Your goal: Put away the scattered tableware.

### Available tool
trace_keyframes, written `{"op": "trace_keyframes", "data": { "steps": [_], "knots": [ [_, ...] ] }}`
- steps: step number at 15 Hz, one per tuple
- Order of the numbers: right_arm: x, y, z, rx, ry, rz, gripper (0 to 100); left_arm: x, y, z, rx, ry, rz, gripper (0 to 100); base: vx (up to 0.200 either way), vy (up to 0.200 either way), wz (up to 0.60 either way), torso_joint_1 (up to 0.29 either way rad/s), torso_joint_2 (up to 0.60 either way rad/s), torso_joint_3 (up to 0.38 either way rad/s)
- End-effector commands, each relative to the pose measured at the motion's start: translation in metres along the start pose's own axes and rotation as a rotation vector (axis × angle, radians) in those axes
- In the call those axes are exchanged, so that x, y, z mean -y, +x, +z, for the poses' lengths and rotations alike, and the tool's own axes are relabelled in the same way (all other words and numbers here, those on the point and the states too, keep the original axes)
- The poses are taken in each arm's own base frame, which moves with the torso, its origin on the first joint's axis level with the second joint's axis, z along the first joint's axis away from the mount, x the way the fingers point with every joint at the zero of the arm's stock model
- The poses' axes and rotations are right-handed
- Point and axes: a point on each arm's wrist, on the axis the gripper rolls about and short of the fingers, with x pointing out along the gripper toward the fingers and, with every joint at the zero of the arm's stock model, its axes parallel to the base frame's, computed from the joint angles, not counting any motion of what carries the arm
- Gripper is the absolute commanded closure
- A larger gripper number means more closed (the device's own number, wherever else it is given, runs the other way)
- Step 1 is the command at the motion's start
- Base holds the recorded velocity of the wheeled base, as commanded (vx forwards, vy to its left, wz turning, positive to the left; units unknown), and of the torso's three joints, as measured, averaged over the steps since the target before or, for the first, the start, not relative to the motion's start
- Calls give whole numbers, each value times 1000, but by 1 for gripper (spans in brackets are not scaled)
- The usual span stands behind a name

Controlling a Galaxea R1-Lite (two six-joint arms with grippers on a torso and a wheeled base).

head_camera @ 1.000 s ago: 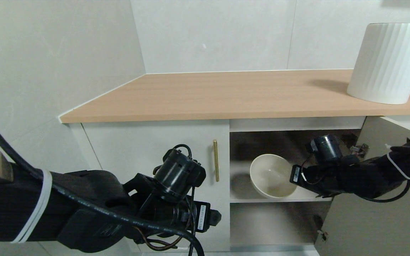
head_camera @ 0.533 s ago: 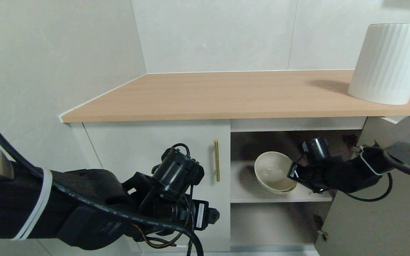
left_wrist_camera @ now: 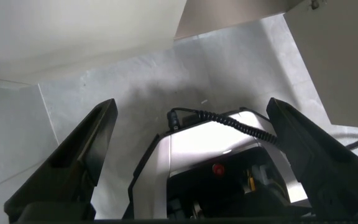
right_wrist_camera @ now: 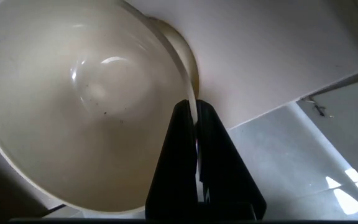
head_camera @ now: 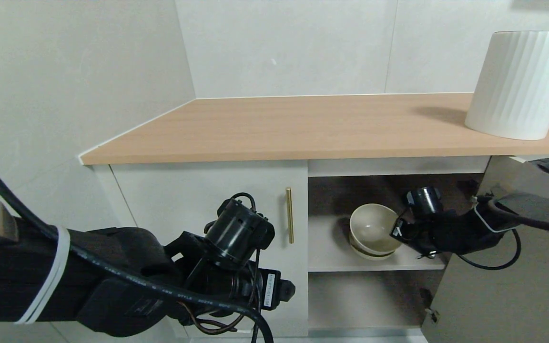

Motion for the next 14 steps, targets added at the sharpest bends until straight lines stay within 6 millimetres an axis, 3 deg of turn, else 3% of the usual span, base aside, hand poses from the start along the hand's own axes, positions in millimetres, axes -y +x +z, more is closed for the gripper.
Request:
{"op": "trace_keyframes", "data": {
  "steps": [1, 8, 9, 14],
  "knots": [
    [1, 7, -3, -8, -2, -9, 100, 0, 0, 0, -1, 0, 1, 0, 0, 0, 0, 0, 0, 0],
    [0, 9, -3, -8, -4, -8, 100, 0, 0, 0, -1, 0, 1, 0, 0, 0, 0, 0, 0, 0],
    [1, 9, -3, -8, -4, -8, 0, 0, 1, 0, -1, 0, 1, 0, 0, 0, 0, 0, 0, 0],
    [0, 6, -3, -12, -8, -6, 0, 0, 0, 0, -1, 0, 1, 0, 0, 0, 0, 0, 0, 0]
  ]
}}
